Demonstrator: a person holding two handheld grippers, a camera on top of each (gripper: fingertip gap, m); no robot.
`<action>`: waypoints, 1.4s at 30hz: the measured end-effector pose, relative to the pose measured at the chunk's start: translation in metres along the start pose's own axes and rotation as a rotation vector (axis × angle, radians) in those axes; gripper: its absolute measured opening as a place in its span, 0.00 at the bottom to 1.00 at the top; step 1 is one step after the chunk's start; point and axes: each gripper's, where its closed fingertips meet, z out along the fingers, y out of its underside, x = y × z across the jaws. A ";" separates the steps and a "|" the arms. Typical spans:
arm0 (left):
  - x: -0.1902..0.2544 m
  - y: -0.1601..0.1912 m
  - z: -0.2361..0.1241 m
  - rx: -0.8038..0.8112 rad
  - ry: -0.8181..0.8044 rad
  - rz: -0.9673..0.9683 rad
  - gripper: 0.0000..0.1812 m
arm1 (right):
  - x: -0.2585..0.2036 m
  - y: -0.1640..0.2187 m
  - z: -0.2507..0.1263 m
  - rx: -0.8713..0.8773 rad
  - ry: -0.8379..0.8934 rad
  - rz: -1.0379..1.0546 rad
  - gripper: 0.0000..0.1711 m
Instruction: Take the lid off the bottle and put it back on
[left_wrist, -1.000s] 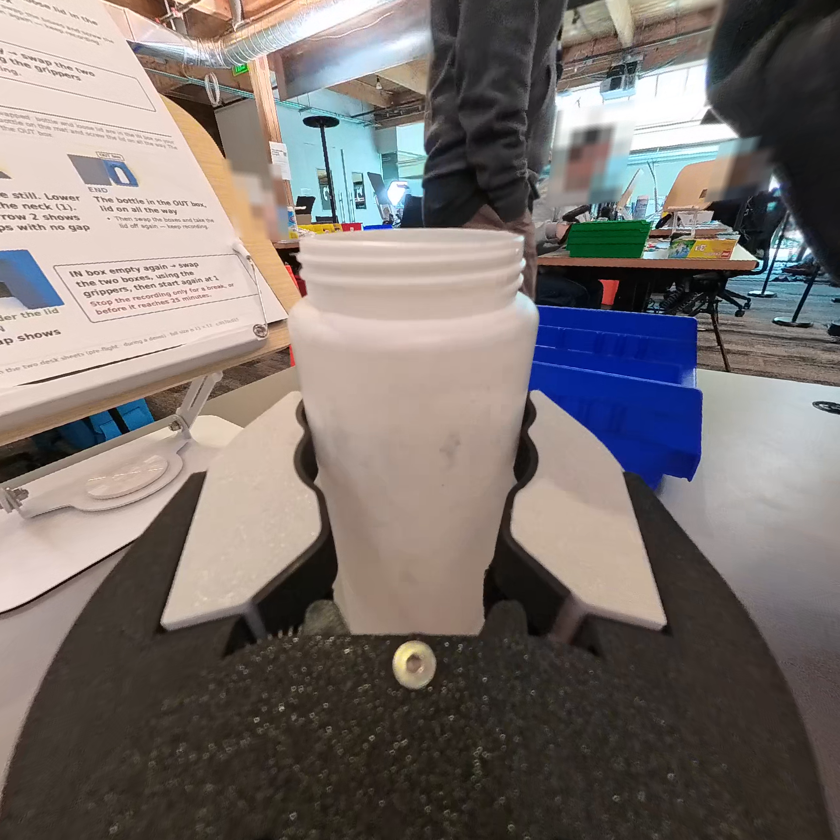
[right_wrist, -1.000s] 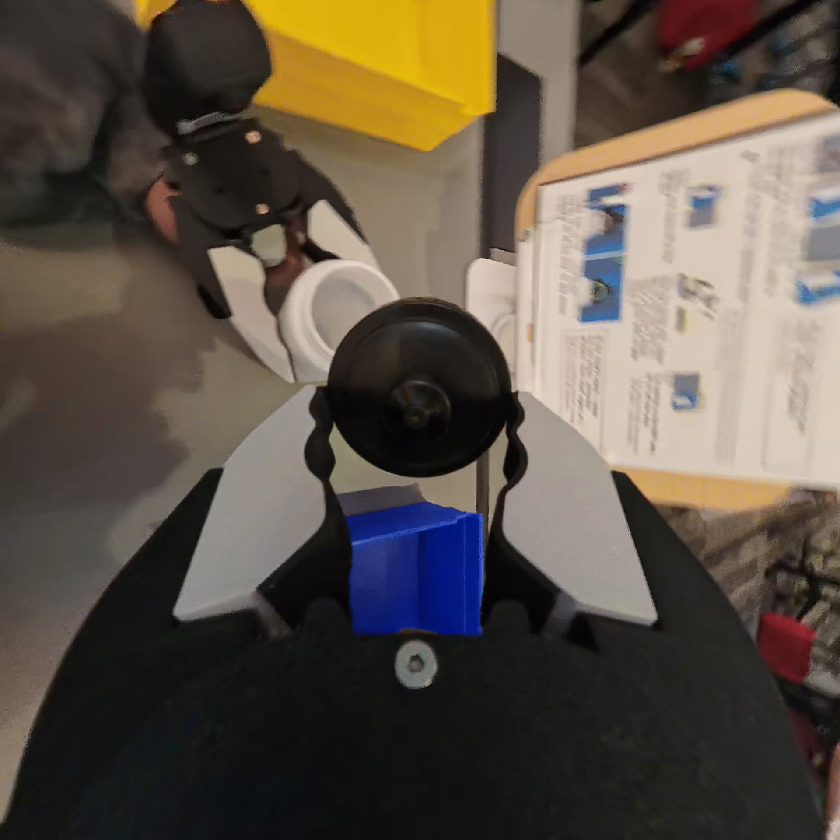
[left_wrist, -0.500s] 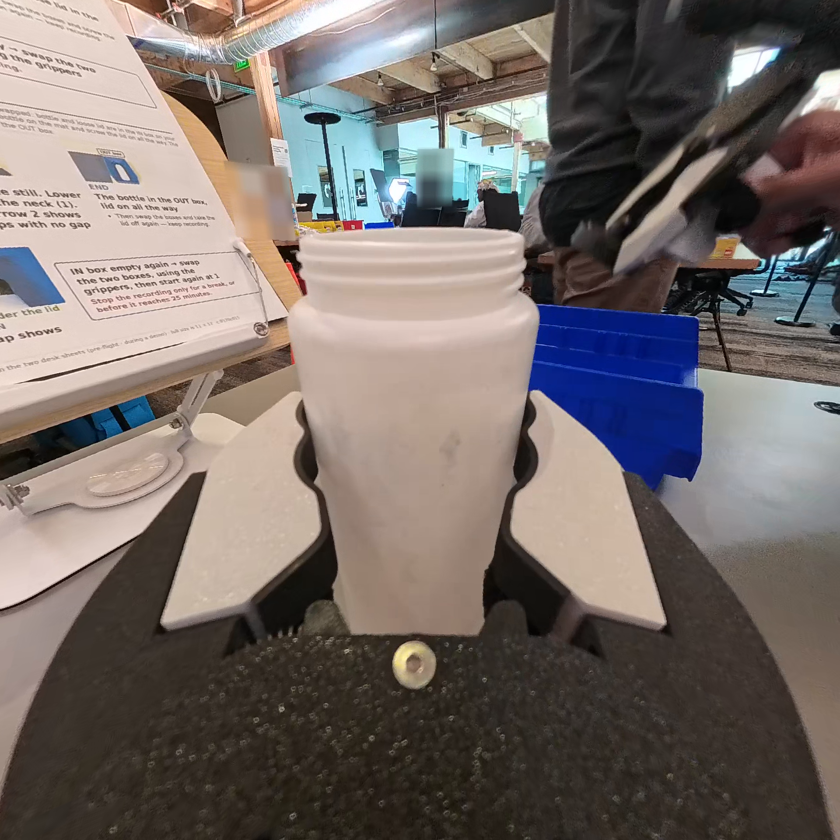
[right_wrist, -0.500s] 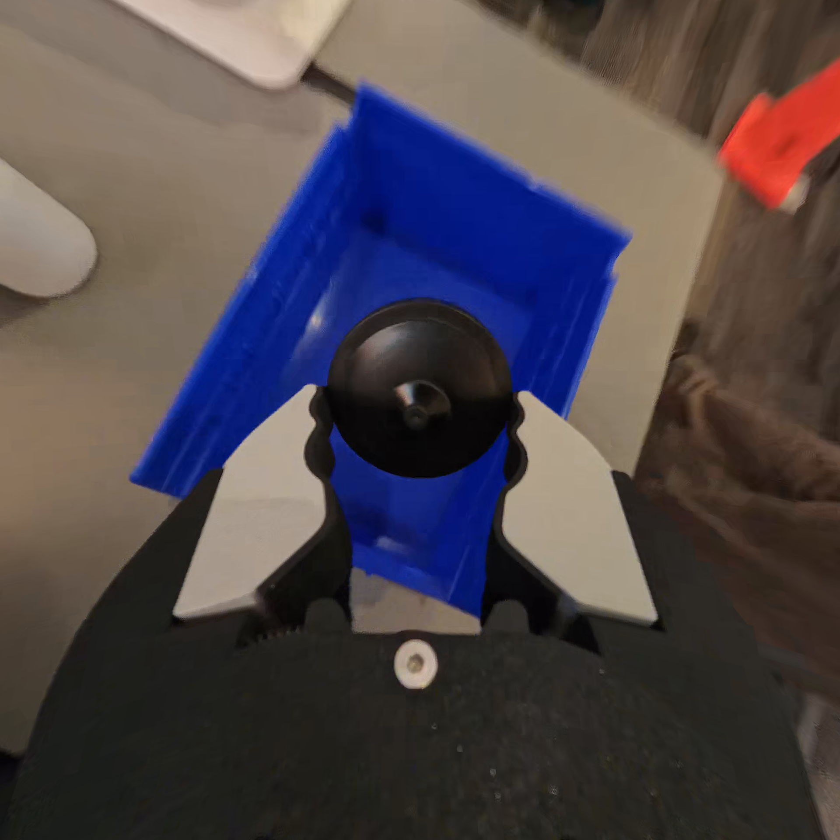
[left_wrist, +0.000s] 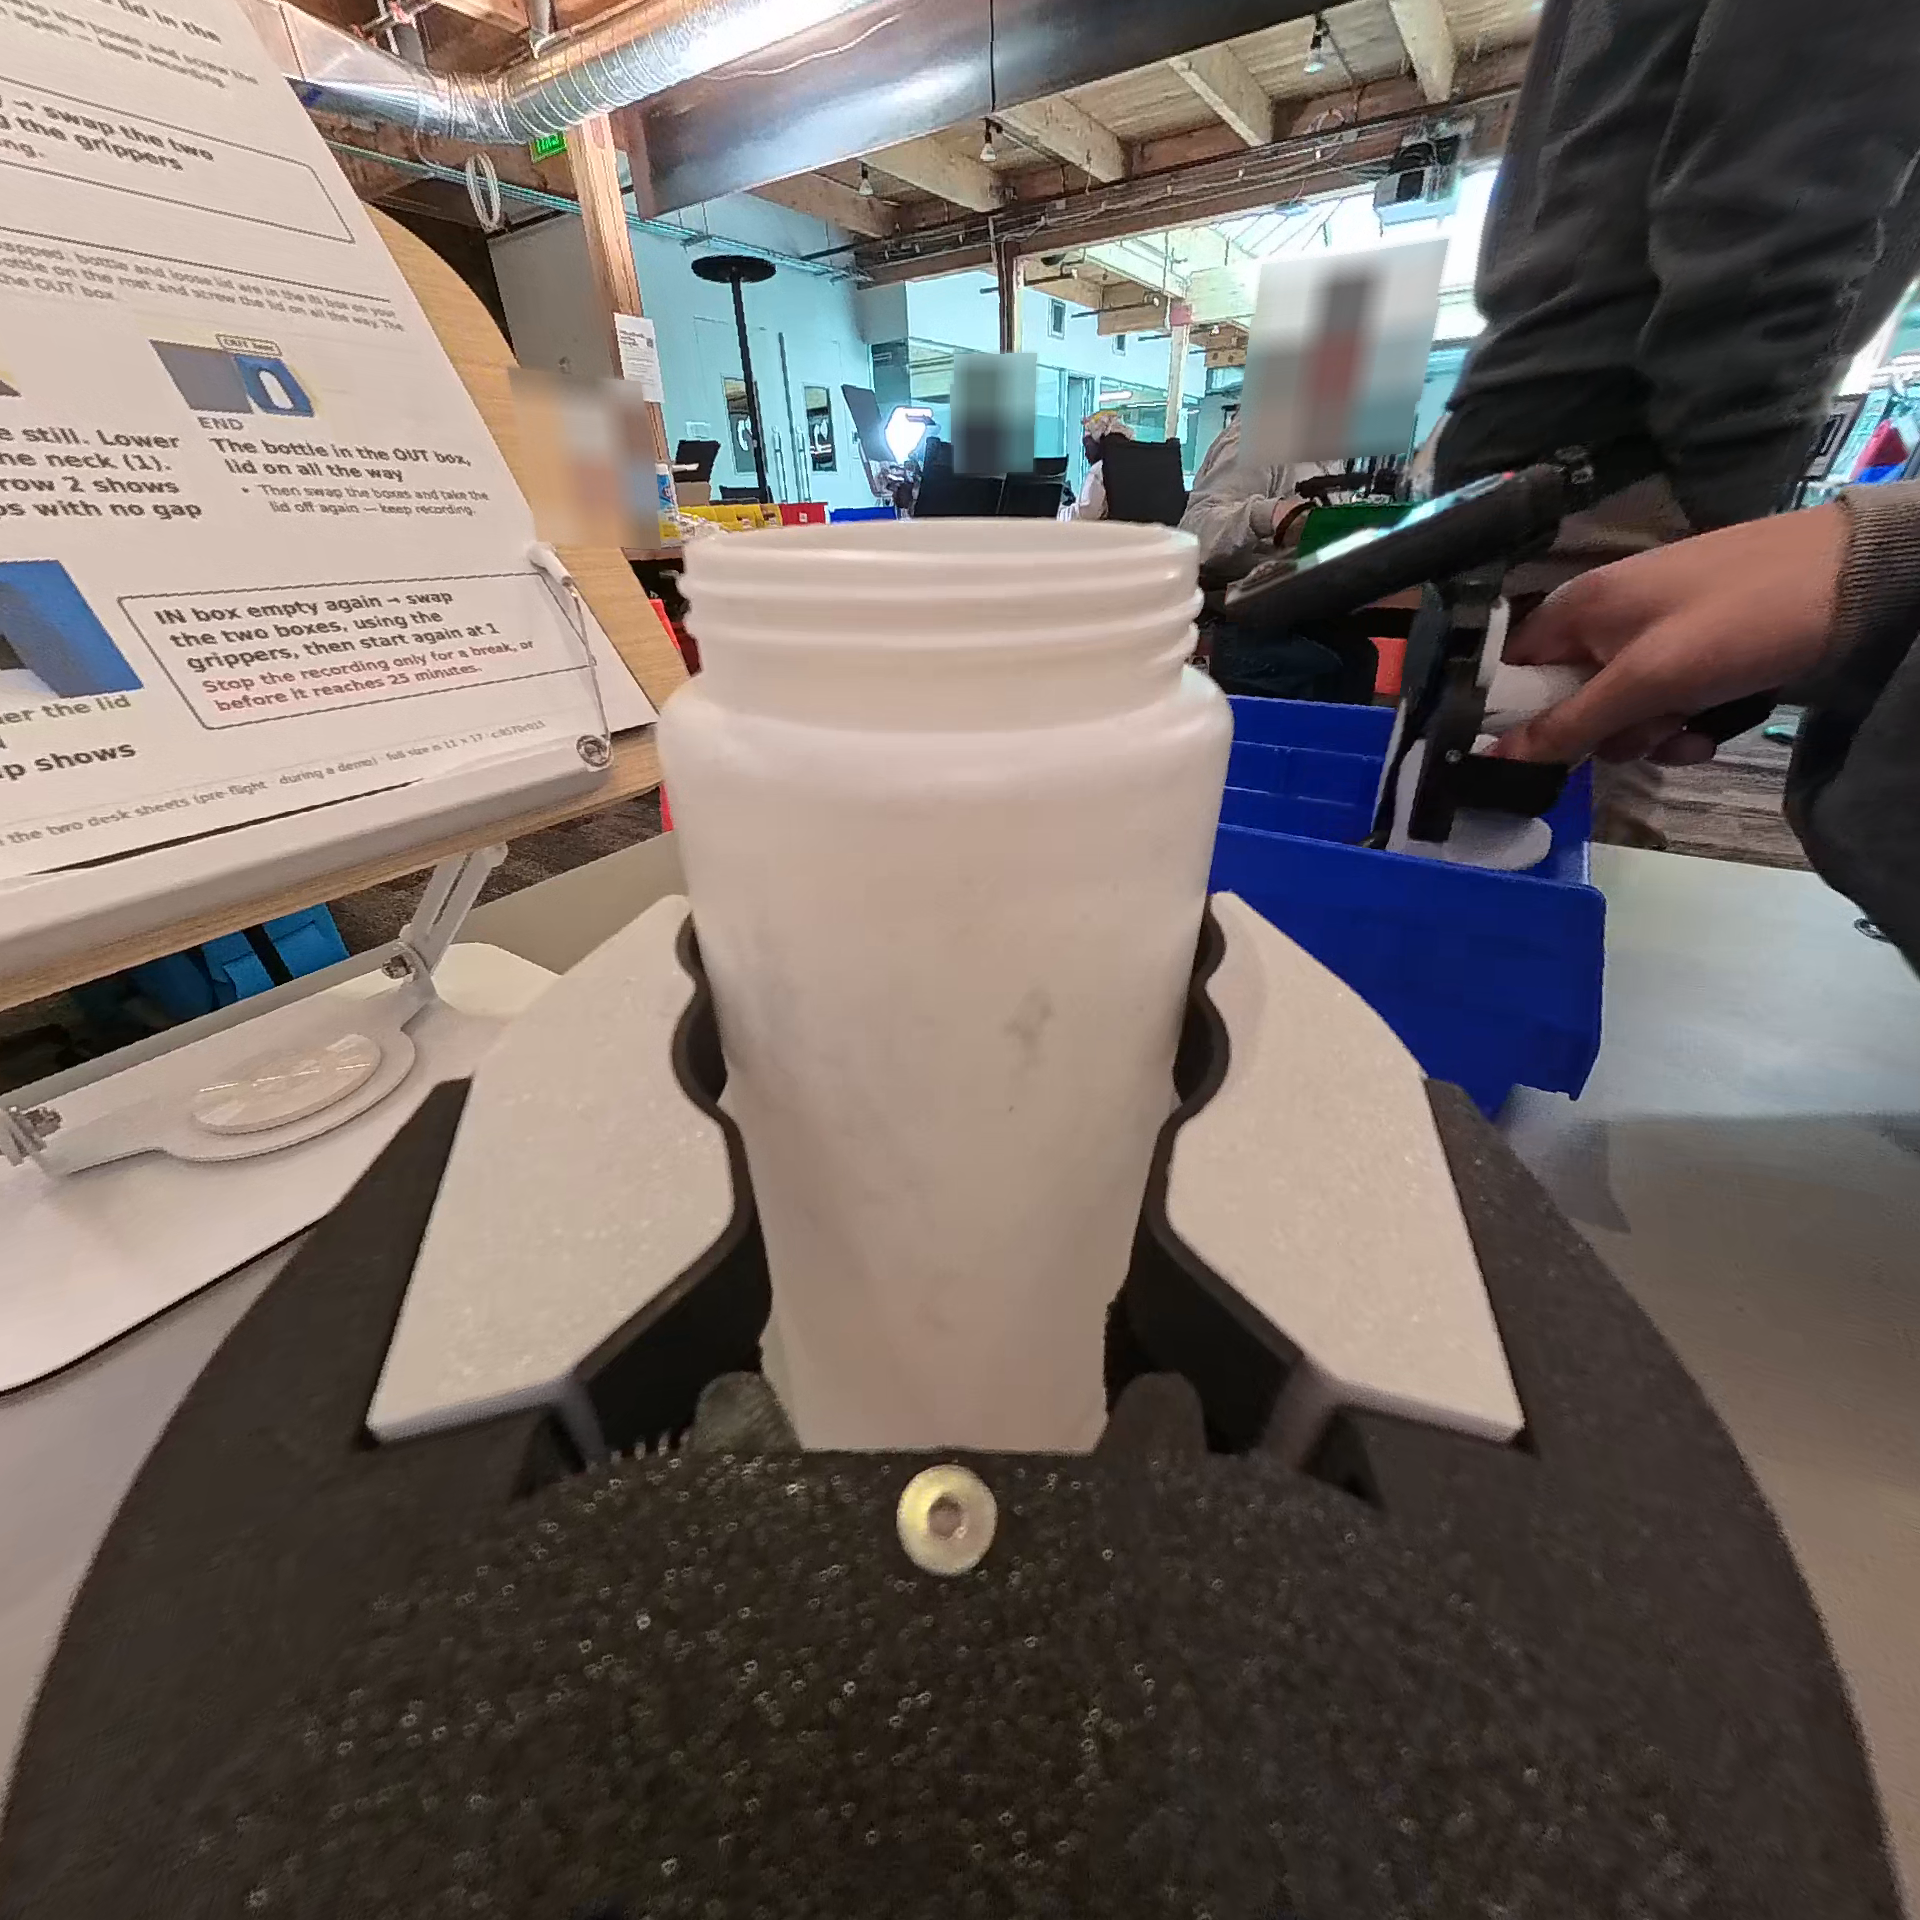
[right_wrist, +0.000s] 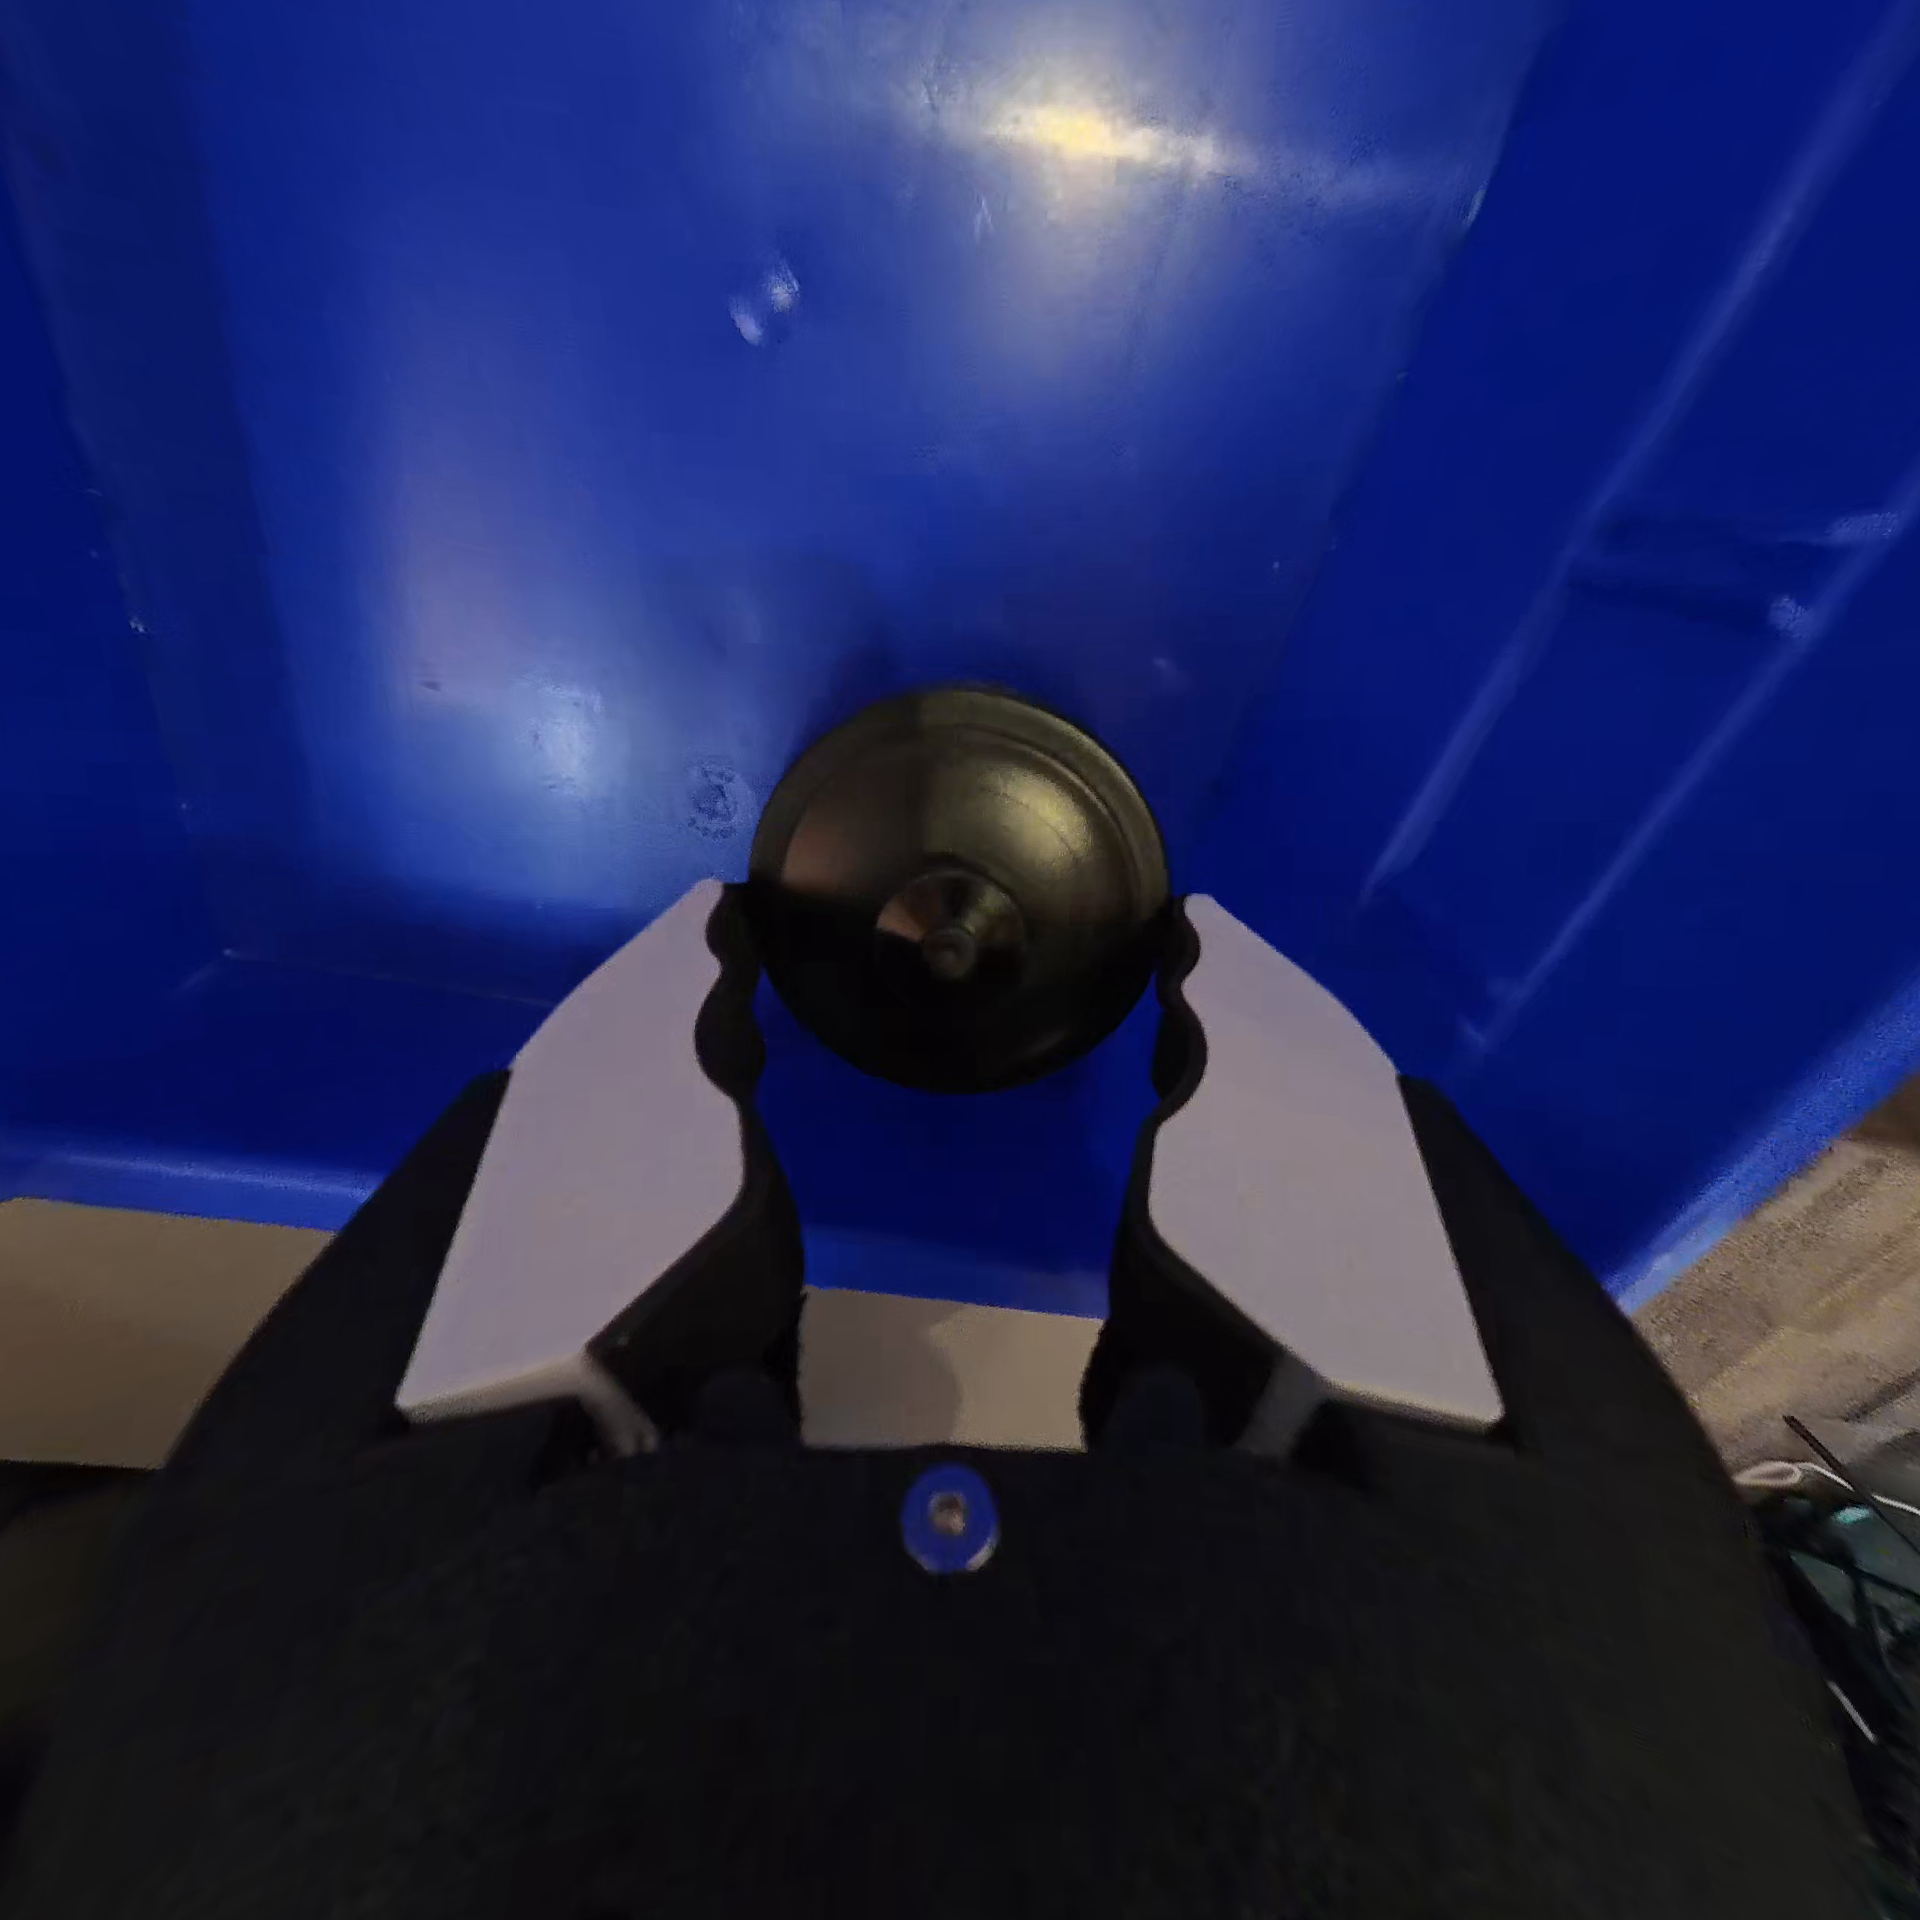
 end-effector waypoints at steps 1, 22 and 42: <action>0.000 0.000 0.000 0.000 0.000 0.000 0.47 | -0.001 -0.001 0.001 -0.013 0.002 -0.003 0.43; 0.007 -0.022 -0.023 -0.020 -0.073 -0.054 0.55 | -0.051 -0.014 -0.096 0.751 -0.065 -0.083 0.57; 0.120 0.031 -0.266 -0.258 -0.364 -0.500 0.50 | -0.318 -0.149 -0.125 1.372 -0.466 -0.222 0.51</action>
